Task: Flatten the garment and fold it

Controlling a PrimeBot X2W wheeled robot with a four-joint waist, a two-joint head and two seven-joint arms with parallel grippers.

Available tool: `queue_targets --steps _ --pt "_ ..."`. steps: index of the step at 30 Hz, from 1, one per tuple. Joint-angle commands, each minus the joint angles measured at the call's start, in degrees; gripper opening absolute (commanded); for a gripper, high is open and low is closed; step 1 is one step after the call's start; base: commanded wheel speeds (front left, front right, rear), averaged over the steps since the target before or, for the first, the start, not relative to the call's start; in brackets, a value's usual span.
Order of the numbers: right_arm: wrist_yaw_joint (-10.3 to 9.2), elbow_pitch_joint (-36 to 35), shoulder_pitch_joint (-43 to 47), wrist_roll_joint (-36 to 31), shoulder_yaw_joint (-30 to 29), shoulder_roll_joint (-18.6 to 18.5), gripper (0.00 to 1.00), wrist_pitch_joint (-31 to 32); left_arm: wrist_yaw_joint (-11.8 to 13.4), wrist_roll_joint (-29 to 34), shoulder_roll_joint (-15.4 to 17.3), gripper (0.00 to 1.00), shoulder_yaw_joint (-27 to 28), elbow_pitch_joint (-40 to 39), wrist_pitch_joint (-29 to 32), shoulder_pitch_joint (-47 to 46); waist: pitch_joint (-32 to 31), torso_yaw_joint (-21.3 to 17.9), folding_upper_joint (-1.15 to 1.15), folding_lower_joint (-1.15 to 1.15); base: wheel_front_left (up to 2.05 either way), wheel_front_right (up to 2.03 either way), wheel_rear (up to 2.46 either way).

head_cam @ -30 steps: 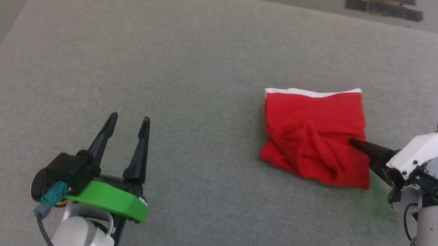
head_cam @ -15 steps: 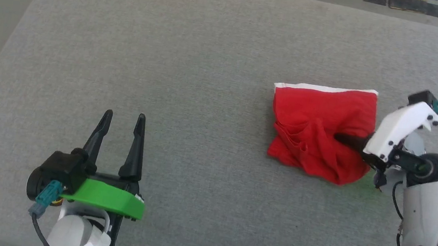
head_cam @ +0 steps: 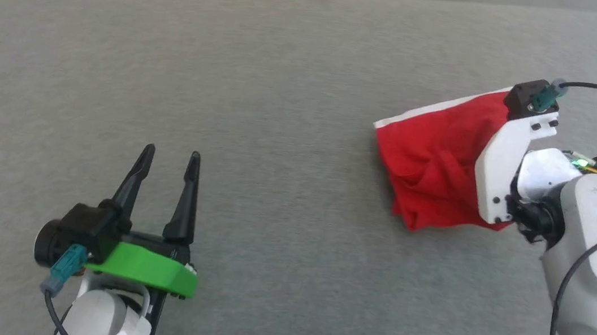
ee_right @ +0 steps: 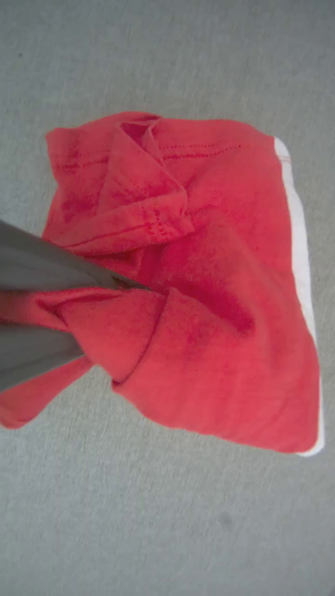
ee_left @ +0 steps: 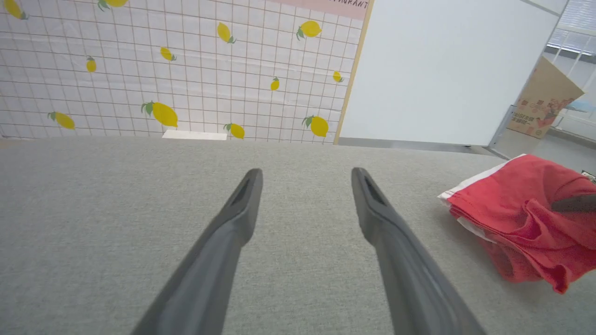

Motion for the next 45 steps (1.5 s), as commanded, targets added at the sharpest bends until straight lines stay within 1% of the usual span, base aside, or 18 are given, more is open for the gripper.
queue_targets --steps 1,3,7,11,15,18,23,27,29,32,34,40,42,45 --pt "-0.08 0.0 -1.11 -1.59 1.38 -1.28 0.0 -1.15 -0.23 0.57 0.59 1.0 -0.48 -0.33 -0.21 -1.27 1.14 -9.08 0.0 0.0 0.0 0.0 0.0" --pt "-0.08 0.68 -1.97 -3.3 3.48 -2.29 0.0 -2.53 -0.23 0.79 1.31 1.0 -0.71 -0.54 -0.21 -1.72 1.96 -12.27 0.0 0.0 0.0 0.0 0.0" --pt "-0.08 2.96 -3.76 -6.66 5.33 -4.11 0.0 -6.93 -0.23 1.14 2.82 1.0 -1.97 -0.69 -0.21 -2.41 3.42 -16.94 0.0 0.0 0.0 0.0 0.0" --pt "-0.08 6.71 -5.91 -9.93 4.67 -5.74 0.0 -12.88 -0.23 1.33 4.64 1.0 -3.39 -0.7 -0.21 -3.36 5.33 -19.72 0.0 0.0 0.0 0.0 0.0" --pt "-0.08 10.51 -8.13 -13.01 2.56 -6.7 0.0 -19.07 -0.23 1.56 6.55 1.0 -4.67 -0.96 -0.21 -4.37 7.8 -20.96 0.0 0.0 0.0 0.0 0.0" --pt "-0.08 13.2 -9.48 -15.02 0.79 -7.16 0.0 -22.82 -0.23 1.59 8.01 1.0 -5.5 -1.08 0.07 -5.14 9.69 -20.95 0.0 0.0 0.0 0.0 0.0" --pt "-0.08 17.01 -11.77 -16.63 -2.54 -8.04 0.0 -28.32 -0.23 1.71 9.95 1.0 -5.94 -2.43 1.53 -6.21 12.91 -19.66 0.0 0.0 0.0 0.0 0.0" --pt "-0.08 19.87 -13.37 -17.93 -5.15 -9.23 0.0 -30.93 -0.17 1.88 10.98 1.0 -6.01 -3.85 2.6 -6.68 14.68 -18.04 0.0 0.0 0.0 0.0 0.0" --pt "-0.08 21.0 -13.86 -18.68 -5.56 -9.71 0.0 -32.28 -0.07 1.91 11.3 1.0 -6.01 -4.46 2.95 -6.86 15.17 -17.12 0.0 0.0 0.0 0.0 0.0" --pt "-0.08 21.81 -15.29 -18.54 -3.82 -8.57 0.0 -34.13 0.3 1.81 11.78 1.0 -5.63 -5.12 3.2 -6.65 15.32 -16.51 0.0 0.0 0.0 0.0 0.0" --pt "-0.08 21.99 -16.39 -18.59 -1.51 -7.87 0.0 -35.13 0.42 1.66 12.02 1.0 -5.5 -5.19 3.25 -6.26 14.92 -16.41 0.0 0.0 0.0 0.0 0.0" --pt "-0.08 21.99 -19.17 -15.22 2.76 -6.06 0.0 -36.9 0.86 1.08 11.6 1.0 -5.67 -4.7 2.82 -5.72 12.7 -16.1 0.0 0.0 0.0 0.0 0.0" --pt "-0.08 21.58 -19.78 -13.62 3.98 -5.76 0.0 -37.28 0.92 0.91 11.38 1.0 -5.87 -4.36 2.64 -5.72 11.97 -16.11 0.0 0.0 0.0 0.0 0.0" --pt "-0.08 21.6 -19.98 -11.83 5.47 -6.5 0.0 -36.82 0.92 0.78 11.12 1.0 -6.31 -4.07 2.4 -5.79 11.35 -16.02 0.0 0.0 0.0 0.0 0.0"
